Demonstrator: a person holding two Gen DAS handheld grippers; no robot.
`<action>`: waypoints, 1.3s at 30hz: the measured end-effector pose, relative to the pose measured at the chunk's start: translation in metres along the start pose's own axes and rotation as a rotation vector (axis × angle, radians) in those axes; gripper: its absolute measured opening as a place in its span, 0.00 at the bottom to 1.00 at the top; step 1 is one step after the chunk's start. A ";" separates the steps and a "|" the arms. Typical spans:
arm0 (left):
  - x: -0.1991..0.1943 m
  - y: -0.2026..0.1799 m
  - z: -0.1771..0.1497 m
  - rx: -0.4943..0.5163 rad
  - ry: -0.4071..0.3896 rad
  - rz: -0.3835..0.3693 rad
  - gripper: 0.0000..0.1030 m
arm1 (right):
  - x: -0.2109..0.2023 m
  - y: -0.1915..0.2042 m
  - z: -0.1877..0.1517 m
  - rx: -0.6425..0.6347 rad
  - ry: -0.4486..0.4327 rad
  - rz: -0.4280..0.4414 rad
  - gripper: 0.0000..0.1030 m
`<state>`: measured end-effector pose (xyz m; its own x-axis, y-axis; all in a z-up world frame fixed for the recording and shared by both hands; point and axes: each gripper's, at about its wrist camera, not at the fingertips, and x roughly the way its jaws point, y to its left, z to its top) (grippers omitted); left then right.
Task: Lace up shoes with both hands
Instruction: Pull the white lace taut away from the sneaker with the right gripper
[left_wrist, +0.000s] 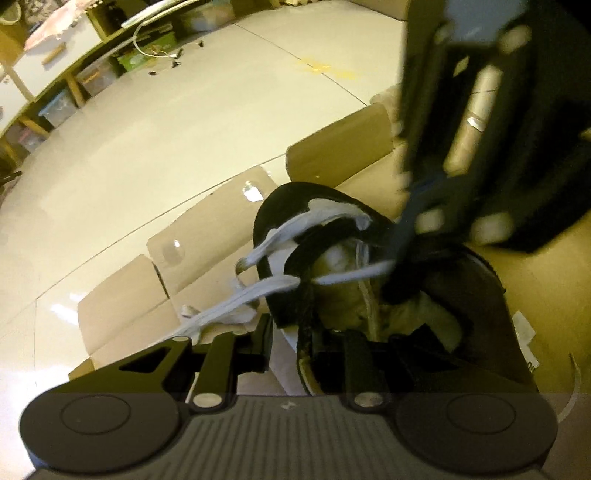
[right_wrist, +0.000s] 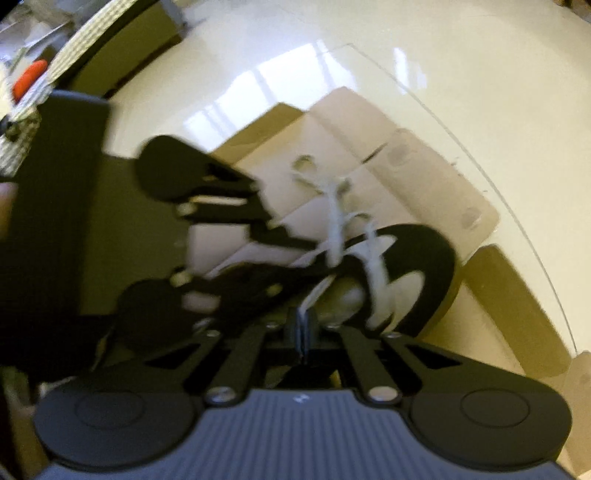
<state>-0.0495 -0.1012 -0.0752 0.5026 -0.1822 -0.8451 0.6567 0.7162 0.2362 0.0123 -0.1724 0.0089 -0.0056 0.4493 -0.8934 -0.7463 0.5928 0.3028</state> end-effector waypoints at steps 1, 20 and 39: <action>0.002 0.001 0.001 -0.008 -0.001 -0.002 0.20 | -0.005 0.005 -0.003 -0.011 0.019 0.000 0.02; 0.009 -0.001 0.001 -0.085 0.001 -0.023 0.22 | -0.110 0.060 -0.089 -0.006 0.393 -0.119 0.01; 0.007 0.010 -0.002 -0.159 0.016 -0.075 0.18 | -0.046 0.018 -0.163 0.171 0.591 -0.269 0.08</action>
<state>-0.0403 -0.0940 -0.0792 0.4457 -0.2298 -0.8652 0.5944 0.7986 0.0940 -0.1092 -0.2911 0.0018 -0.2338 -0.1414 -0.9619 -0.6570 0.7523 0.0491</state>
